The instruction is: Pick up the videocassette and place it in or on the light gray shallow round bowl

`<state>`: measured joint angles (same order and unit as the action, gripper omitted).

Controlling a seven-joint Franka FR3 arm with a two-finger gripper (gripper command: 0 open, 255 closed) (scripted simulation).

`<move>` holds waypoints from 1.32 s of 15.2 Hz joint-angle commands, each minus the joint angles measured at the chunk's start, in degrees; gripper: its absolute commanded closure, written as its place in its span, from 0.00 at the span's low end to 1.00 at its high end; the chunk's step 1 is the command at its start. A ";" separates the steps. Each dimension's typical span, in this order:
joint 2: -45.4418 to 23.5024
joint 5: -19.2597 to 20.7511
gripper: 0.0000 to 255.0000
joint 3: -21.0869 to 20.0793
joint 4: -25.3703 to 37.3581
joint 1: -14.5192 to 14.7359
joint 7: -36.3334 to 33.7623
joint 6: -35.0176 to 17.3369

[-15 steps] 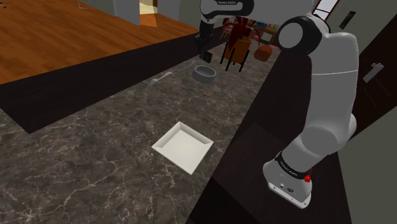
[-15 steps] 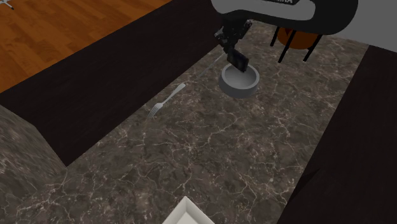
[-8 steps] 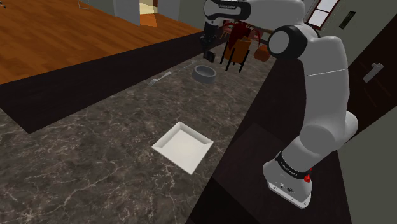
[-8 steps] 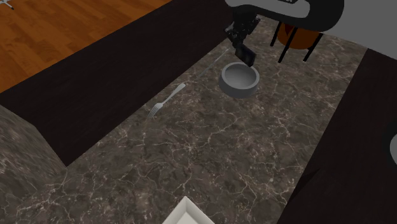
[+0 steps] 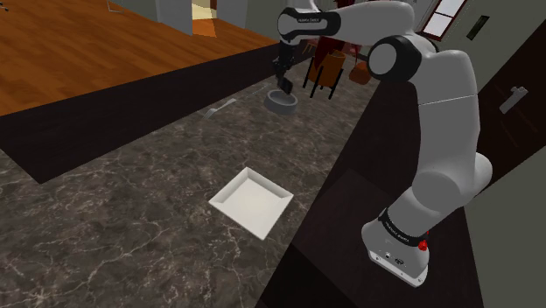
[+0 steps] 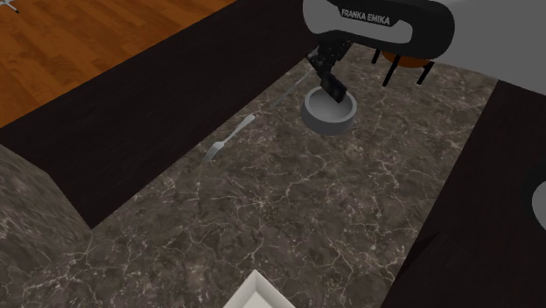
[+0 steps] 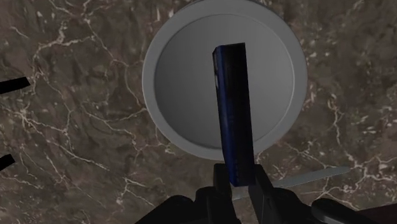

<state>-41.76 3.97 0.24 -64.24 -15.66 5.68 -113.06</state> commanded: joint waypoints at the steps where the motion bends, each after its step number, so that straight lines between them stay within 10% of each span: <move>1: -0.35 0.03 1.00 0.01 -1.10 -0.03 -0.08 -1.48; 14: -1.30 0.12 1.00 0.05 -3.63 -0.03 -0.31 -4.96; 15: -1.30 0.12 0.00 0.05 -3.63 -0.03 -0.31 -4.96; 20: -1.30 0.12 0.00 0.05 -3.62 -0.03 -0.31 -4.95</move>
<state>-43.06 4.08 0.29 -67.86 -15.69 5.37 -118.01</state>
